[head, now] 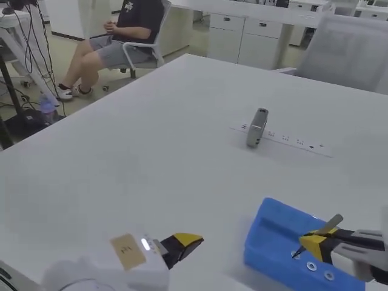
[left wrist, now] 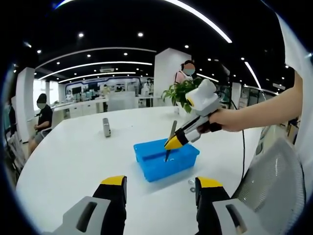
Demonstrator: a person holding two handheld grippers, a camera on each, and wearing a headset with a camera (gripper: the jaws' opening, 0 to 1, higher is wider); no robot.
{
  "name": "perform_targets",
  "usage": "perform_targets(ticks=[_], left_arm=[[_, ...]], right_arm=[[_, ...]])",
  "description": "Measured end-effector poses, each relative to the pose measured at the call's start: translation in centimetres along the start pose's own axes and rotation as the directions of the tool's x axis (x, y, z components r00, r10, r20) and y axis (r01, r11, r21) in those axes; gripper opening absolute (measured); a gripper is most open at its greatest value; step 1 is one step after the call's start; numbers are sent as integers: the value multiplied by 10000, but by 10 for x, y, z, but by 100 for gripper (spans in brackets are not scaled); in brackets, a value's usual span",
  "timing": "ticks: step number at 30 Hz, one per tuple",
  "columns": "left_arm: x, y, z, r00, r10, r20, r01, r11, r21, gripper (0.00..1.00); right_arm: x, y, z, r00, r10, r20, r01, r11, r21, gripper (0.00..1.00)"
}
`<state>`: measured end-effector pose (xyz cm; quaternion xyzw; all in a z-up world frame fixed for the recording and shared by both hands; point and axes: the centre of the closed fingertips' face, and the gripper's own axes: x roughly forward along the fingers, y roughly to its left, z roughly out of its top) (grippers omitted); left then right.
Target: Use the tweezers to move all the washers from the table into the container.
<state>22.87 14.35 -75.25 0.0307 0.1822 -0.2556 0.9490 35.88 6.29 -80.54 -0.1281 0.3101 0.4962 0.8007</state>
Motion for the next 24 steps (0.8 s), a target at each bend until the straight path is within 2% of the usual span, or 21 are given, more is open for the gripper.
perform_targets(ticks=[7, 13, 19, 24], left_arm=[[0, 1, -1, 10000, 22, -21, -22, 10000, 2, 55], [0, 1, -2, 10000, 46, -61, -46, 10000, 45, 54], [0, 1, -2, 10000, 46, -71, -45, 10000, 48, 54], [0, 2, -2, 10000, 69, -71, -69, 10000, 60, 54]], right_arm=[[2, -6, -7, 9996, -59, -261, 58, 10000, -27, 3], [3, -5, -10, 9993, -80, -364, 80, 10000, -4, 3], [4, -12, -12, 9992, 30, -386, -30, 10000, 11, 4], [1, -9, -10, 9993, 3, -368, -7, 9999, -103, 4]])
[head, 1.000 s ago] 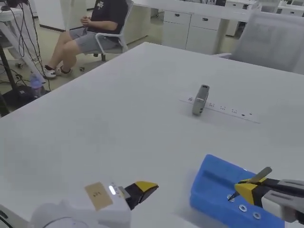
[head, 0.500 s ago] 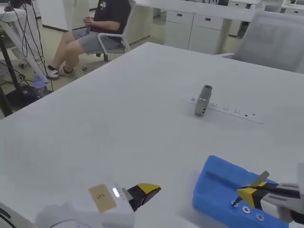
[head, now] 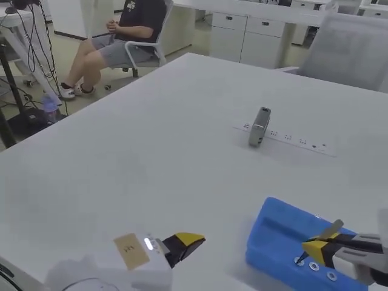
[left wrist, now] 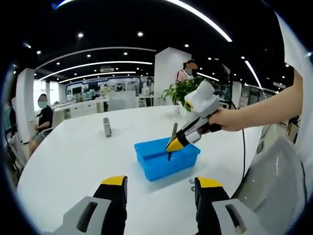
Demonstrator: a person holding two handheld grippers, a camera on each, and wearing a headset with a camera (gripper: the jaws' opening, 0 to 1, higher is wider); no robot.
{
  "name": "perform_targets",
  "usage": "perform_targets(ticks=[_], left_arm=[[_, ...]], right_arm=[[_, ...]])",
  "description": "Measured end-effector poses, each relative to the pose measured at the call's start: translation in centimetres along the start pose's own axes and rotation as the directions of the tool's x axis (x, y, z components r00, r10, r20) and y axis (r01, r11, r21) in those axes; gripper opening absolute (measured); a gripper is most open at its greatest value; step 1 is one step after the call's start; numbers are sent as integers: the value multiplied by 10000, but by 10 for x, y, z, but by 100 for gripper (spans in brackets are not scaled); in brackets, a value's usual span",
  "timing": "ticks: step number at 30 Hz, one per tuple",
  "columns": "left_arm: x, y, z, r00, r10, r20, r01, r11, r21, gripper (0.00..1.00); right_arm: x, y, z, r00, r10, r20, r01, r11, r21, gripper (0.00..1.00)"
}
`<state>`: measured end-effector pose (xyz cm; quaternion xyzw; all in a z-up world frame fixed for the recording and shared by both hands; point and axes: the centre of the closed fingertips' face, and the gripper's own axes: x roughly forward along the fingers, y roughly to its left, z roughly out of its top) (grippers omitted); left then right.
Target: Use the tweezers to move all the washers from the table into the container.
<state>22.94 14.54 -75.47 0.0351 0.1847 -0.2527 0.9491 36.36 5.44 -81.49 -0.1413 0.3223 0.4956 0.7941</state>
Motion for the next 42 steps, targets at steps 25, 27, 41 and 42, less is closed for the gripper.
perform_targets(ticks=[25, 27, 41, 42], left_arm=[[0, -2, -2, 9999, -77, -126, 78, 9999, 71, 52], [0, -2, -2, 9999, -85, -141, 86, 9999, 81, 52], [0, -3, -4, 9996, -104, -255, 108, 9998, 147, 50], [0, -3, -4, 9996, -108, -270, 112, 9998, 153, 50]], right_arm=[[-54, 57, 21, 9962, 731, 482, -667, 9902, -1229, 3], [-53, 62, 16, 9957, 874, 305, -830, 9889, -1231, 3], [-37, 85, -34, 9780, 1683, -1229, -1817, 9776, -1066, 3], [-36, 85, -36, 9772, 1678, -1302, -1821, 9774, -1077, 4]])
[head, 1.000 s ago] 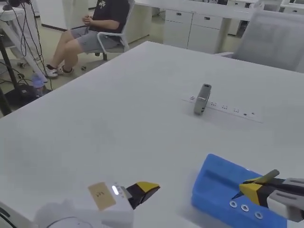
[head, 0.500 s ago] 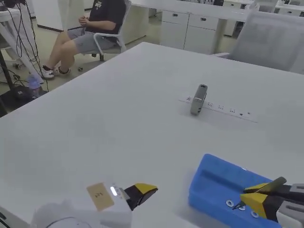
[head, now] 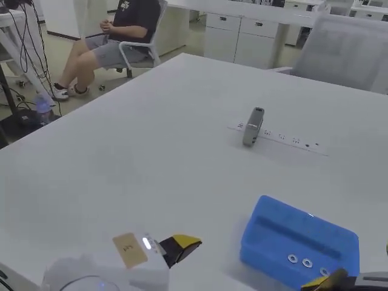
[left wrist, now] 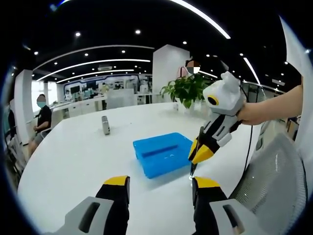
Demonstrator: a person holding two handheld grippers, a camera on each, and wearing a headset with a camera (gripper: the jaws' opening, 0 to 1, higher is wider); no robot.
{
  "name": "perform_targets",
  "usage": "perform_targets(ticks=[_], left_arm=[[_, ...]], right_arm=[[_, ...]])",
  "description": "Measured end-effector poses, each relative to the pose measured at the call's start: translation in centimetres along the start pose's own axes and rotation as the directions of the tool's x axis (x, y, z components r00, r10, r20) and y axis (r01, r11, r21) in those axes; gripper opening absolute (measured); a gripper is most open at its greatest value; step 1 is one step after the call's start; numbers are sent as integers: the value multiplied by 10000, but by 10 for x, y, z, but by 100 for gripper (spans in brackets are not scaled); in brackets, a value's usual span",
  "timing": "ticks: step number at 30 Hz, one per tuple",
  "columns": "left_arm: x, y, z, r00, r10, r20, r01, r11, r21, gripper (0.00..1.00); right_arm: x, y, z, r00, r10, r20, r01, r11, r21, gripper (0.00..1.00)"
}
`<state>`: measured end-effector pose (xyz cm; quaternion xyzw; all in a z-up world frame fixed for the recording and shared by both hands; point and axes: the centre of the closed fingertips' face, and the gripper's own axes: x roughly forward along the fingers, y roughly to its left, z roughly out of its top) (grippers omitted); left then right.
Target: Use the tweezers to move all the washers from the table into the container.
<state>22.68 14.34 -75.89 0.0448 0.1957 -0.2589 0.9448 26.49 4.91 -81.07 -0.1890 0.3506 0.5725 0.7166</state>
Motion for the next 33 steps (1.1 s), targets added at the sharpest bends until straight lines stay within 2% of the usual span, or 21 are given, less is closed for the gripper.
perform_targets(ticks=[8, 27, 30, 33], left_arm=[[0, 0, 0, 10000, -11, -33, 11, 10000, 38, 49], [2, -2, -2, 9999, -95, -143, 97, 9999, 127, 48], [2, -2, -3, 9998, -98, -152, 100, 9999, 130, 48], [2, -2, -2, 9998, -101, -142, 103, 9998, 147, 48]], right_arm=[[5, 0, -11, 9992, -35, -401, 32, 10000, -94, 4], [9, 7, -12, 9988, -8, -486, -7, 9995, -319, 4], [10, 10, -11, 9987, -52, -507, 25, 9985, -538, 4], [11, 13, -12, 9984, -219, -514, 161, 9938, -1096, 4]])
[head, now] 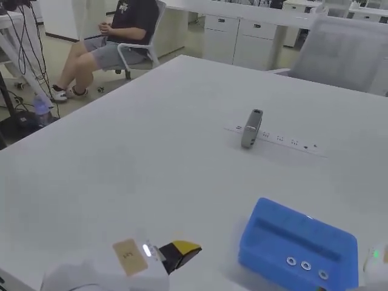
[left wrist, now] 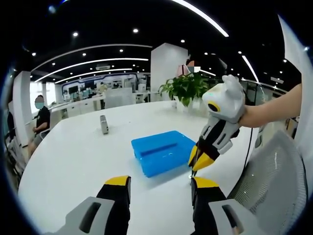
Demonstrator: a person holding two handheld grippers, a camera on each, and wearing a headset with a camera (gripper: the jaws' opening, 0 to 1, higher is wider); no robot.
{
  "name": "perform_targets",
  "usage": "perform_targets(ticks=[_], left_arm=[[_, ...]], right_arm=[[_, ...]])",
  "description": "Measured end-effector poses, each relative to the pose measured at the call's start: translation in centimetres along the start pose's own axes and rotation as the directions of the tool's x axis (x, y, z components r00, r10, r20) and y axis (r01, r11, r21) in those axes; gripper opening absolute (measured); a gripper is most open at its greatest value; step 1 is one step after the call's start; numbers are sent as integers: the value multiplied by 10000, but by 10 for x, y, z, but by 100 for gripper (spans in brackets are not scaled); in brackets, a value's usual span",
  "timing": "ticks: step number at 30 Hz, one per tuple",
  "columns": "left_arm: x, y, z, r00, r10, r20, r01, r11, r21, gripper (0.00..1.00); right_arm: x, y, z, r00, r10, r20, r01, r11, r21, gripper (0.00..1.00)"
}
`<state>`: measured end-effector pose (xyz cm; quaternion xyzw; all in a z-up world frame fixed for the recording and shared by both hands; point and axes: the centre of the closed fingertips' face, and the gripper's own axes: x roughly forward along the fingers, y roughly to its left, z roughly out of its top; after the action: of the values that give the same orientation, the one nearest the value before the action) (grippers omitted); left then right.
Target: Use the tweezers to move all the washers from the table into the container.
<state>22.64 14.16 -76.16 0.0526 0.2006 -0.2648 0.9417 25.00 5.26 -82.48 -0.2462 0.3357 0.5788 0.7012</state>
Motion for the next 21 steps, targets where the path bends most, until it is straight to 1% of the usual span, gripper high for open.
perform_targets(ticks=[2, 6, 7, 8, 12, 14, 17, 19, 21], left_arm=[[0, 0, 0, 10000, -10, -20, 10, 10000, -18, 48], [0, 0, -2, 10000, 18, -91, -18, 10000, -45, 48], [0, 0, -2, 10000, 21, -98, -21, 10000, -55, 48], [0, 0, -2, 9999, 21, -118, -22, 10000, -86, 48], [0, 0, -4, 9999, 20, -170, -23, 9999, -149, 48], [1, 1, -5, 9997, 48, -243, -51, 9999, -135, 48], [0, 0, -4, 9998, 49, -176, -51, 9999, -113, 48], [0, 1, -2, 9999, 58, -105, -59, 9999, -114, 49], [-1, 1, -1, 10000, 61, -21, -61, 9999, -156, 49]], right_arm=[[0, 2, 0, 9999, -120, 66, 121, 9996, -242, 4], [-2, 3, -3, 9985, -372, 403, 372, 9993, 2, 4], [-3, 3, -3, 9983, -406, 409, 406, 9992, 22, 4], [-4, 4, -4, 9974, -556, 458, 554, 9984, 59, 4], [-3, 5, -4, 9948, -799, 626, 813, 9965, -202, 4], [-3, 5, -3, 9916, -978, 849, 996, 9949, -177, 4], [-5, 5, -4, 9876, -1192, 1019, 1210, 9926, -113, 4], [-7, 3, -5, 9825, -1450, 1167, 1449, 9894, 95, 4], [-11, 3, -6, 9801, -1560, 1231, 1534, 9877, 301, 3]])
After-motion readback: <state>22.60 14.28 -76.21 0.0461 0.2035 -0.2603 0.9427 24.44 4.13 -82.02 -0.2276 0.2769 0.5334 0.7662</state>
